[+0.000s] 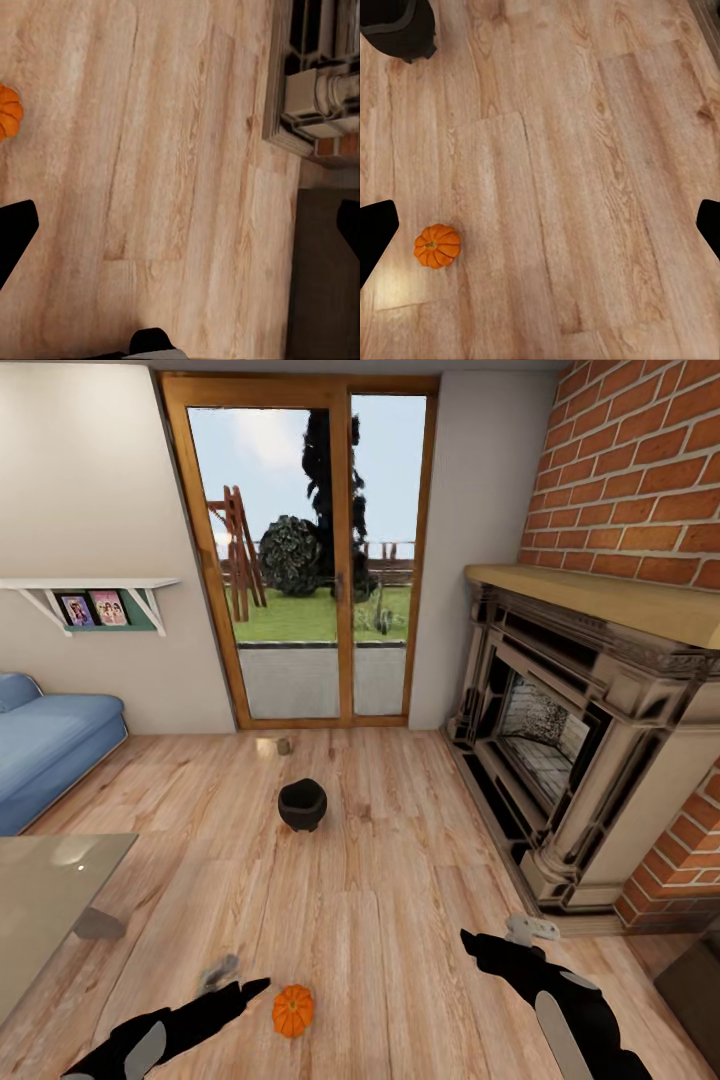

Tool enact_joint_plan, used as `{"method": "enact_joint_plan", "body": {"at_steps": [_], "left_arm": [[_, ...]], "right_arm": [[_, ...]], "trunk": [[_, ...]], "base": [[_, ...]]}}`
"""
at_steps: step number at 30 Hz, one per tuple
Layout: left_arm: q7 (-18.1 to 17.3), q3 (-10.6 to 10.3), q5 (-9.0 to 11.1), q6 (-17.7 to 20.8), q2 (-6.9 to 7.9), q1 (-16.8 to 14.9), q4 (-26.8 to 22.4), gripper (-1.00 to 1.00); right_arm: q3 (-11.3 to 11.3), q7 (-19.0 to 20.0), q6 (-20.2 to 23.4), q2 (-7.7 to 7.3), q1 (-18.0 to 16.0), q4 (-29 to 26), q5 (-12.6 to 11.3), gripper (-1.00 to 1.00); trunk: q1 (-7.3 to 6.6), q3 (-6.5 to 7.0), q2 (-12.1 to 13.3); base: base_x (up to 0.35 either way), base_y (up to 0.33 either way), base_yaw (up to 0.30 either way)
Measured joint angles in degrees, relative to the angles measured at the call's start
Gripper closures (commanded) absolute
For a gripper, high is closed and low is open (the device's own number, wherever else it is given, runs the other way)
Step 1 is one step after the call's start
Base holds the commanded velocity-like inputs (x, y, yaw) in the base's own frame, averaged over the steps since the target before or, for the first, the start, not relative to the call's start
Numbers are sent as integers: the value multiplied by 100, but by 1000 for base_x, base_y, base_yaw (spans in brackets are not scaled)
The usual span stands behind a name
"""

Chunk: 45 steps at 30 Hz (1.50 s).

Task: Place each of the two pumpkins and all three candles from the living room inside a cabinet in the living room (use any cabinet), then make sure every cabinet is closed, and position the cauldron so it is next to a table in the living room.

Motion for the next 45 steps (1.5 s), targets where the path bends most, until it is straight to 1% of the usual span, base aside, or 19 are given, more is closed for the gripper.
{"method": "enact_joint_plan", "body": {"at_steps": [3,5,6,7,8,9,11,12,15,17,18,23,33,45], "left_arm": [[-376,43,139,-78,127,-144,331,-100],[-469,66,187,-102,156,-182,416,-100],[-444,162,309,-142,177,-211,484,-100],[-399,197,353,-160,178,-217,500,-100],[-341,228,387,-177,174,-221,509,-100],[-211,274,435,-203,165,-227,524,-100],[-45,308,469,-238,158,-230,535,-100],[145,331,494,-275,153,-230,542,-100],[413,358,525,-277,148,-231,554,-100],[501,368,530,-257,151,-233,559,-100],[510,371,524,-232,158,-234,560,-100],[432,367,545,219,197,-235,557,-100],[395,362,598,297,194,-230,555,-100],[387,361,602,267,199,-221,555,-100]], "right_arm": [[1,1,1,-2,2,-27,0,-100],[0,2,0,-4,6,-36,0,-100],[1,2,-2,-6,9,-44,0,-100],[2,2,-1,-6,9,-46,0,-100],[4,2,-1,-7,10,-48,0,-100],[8,2,1,-7,11,-50,0,-100],[8,2,3,-7,11,-52,0,-100],[7,2,3,-7,11,-53,0,-100],[6,2,4,-9,12,-57,0,-100],[4,2,5,-8,12,-91,0,-100],[3,2,5,-8,12,-115,0,-100],[-1,2,5,-8,20,-389,0,-100],[-11,2,11,-15,21,-447,0,-100],[-16,2,14,-17,23,-450,0,-100]], "trunk": [[0,0,0],[0,0,0],[0,0,0],[0,0,0],[0,0,0],[0,0,0],[0,0,0],[0,0,0],[0,0,0],[0,0,0],[0,0,0],[0,0,0],[0,0,0],[263,-216,-481]], "base": [[0,0,0],[0,0,0],[0,0,0],[0,0,0],[0,0,0],[0,0,0],[0,0,0],[0,0,0],[0,0,0],[0,0,0],[0,0,0],[0,0,0],[0,0,0],[0,0,0]]}}
